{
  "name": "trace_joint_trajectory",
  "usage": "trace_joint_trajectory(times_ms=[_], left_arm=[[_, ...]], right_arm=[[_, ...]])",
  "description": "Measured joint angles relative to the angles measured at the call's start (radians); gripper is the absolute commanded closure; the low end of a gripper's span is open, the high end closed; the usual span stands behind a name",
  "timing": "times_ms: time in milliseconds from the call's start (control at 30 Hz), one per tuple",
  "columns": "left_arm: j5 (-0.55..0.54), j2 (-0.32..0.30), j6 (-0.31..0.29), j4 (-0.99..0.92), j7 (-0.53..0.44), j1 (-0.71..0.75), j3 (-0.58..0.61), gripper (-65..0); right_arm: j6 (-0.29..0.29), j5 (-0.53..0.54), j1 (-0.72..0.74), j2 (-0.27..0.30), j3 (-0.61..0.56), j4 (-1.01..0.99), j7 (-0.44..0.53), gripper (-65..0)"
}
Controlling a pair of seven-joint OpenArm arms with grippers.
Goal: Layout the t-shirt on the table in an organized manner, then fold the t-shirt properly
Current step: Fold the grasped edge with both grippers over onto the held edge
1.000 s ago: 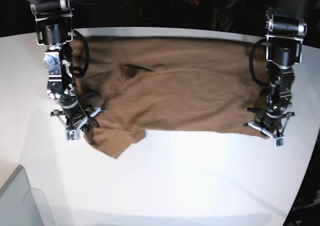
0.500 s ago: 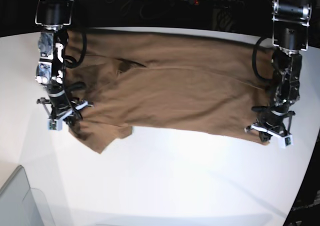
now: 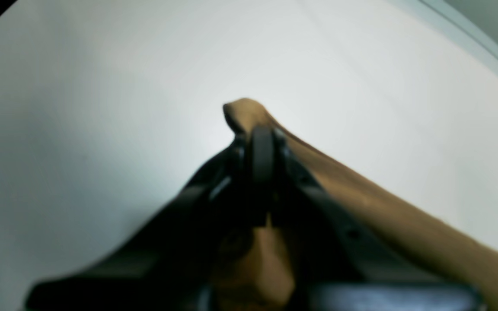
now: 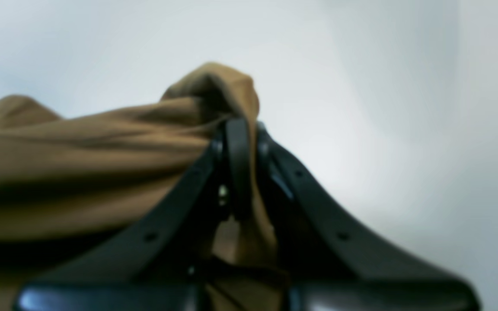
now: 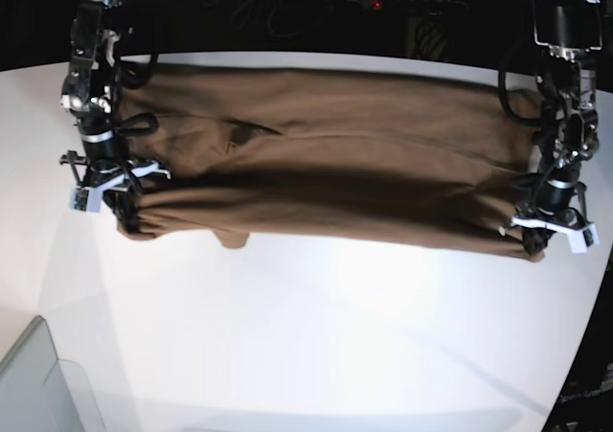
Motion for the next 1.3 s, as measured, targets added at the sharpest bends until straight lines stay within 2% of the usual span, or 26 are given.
trace_joint_trajectory(times_ms=[267,400,733,1167,1200,1300], left_arm=[[-0.004,0.008,-0.007,0.043,-0.003,0.088,-0.039,-0.3],[-0.008,0.020,-0.016,0.106,0.000,0.150,-0.064,-0.3],[-0.005,0.019,-0.011,0.117,-0.010,0.286,-0.088,-0.3],[-0.001,0.019,-0.014,0.036,-0.010,0.311,-0.081,-0.3],[-0.002,0.019,-0.014,0.026,-0.012,0.311,-0.082,-0.3],[-0.001,0.019,-0.014,0.001,-0.019,0.292,-0.081,-0.3]], right_arm=[[0.000,0.028,-0.078,-0.002,0.000,0.005,0.007,0.0],[0.000,0.029,-0.121,-0.002,-0.001,0.006,0.093,0.0],[0.000,0.029,-0.152,-0.002,-0.002,-0.005,0.106,0.0],[0.000,0.028,-0.190,-0.002,-0.005,-0.001,0.108,0.0],[0.017,0.028,-0.190,-0.002,-0.005,0.000,0.109,0.0],[0.121,0.021,-0.196,0.001,-0.002,0.023,0.108,0.0]])
